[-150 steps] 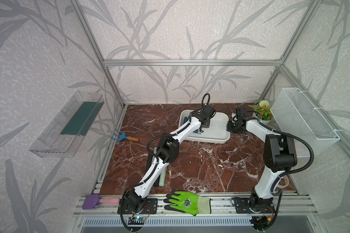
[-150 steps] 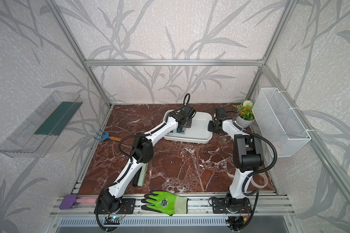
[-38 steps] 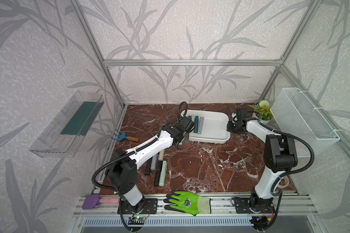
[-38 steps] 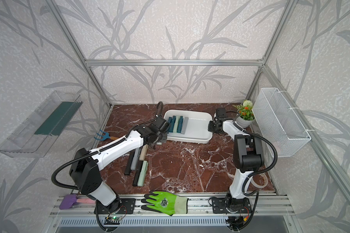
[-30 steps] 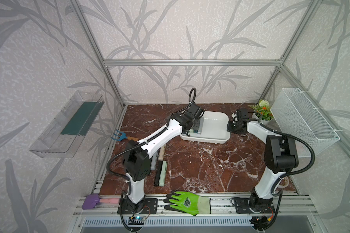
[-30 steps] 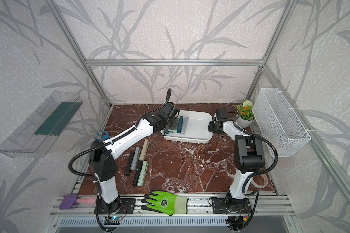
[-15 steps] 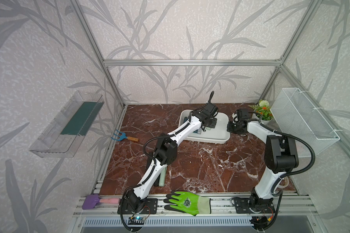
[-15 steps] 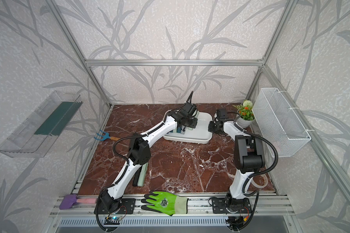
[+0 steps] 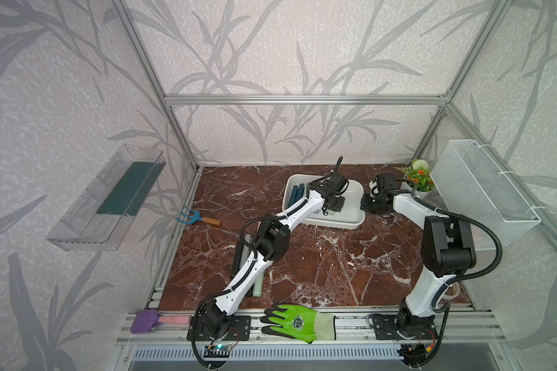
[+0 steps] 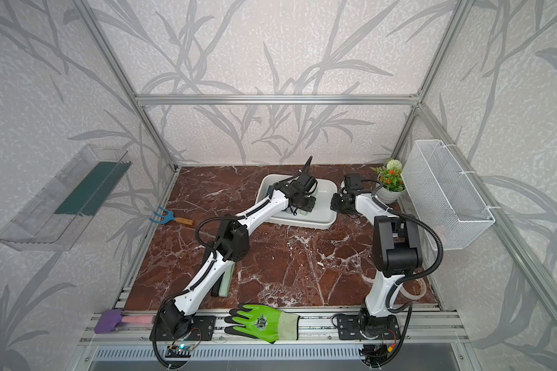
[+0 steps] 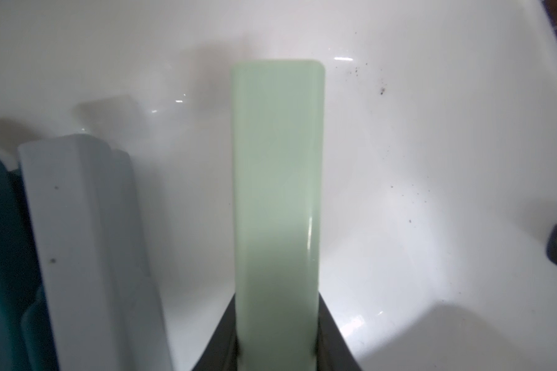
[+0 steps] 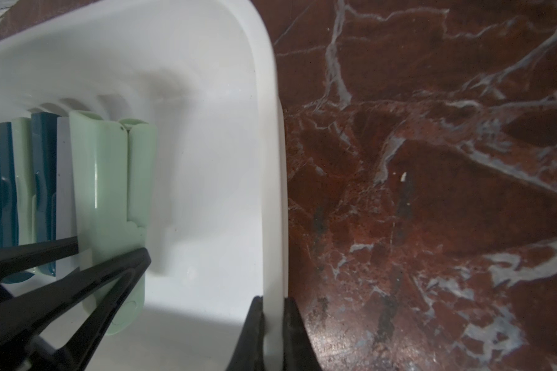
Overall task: Put the pruning pliers into the storage box
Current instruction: Place the pruning pliers in the storage box.
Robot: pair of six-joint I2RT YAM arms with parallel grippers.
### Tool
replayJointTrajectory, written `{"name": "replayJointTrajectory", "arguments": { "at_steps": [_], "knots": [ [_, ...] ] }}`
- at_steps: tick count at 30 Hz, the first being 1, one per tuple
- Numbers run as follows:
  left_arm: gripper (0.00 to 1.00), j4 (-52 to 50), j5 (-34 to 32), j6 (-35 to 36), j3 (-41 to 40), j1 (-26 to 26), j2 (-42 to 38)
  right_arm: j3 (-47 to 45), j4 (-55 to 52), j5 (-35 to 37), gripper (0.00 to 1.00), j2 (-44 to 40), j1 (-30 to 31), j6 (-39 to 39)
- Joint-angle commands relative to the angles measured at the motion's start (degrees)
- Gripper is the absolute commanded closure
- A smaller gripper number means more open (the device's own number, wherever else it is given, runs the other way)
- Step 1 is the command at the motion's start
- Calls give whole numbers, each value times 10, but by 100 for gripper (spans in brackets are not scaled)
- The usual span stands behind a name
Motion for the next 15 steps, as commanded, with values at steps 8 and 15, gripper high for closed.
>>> {"name": "replayJointTrajectory", "arguments": {
  "at_steps": [8, 15],
  "knots": [
    [83, 5, -33, -18, 14, 27, 19, -23, -22, -23, 90, -22, 10, 3],
    [82, 10, -44, -22, 16, 33, 22, -21, -23, -23, 90, -24, 10, 4]
  ]
}}
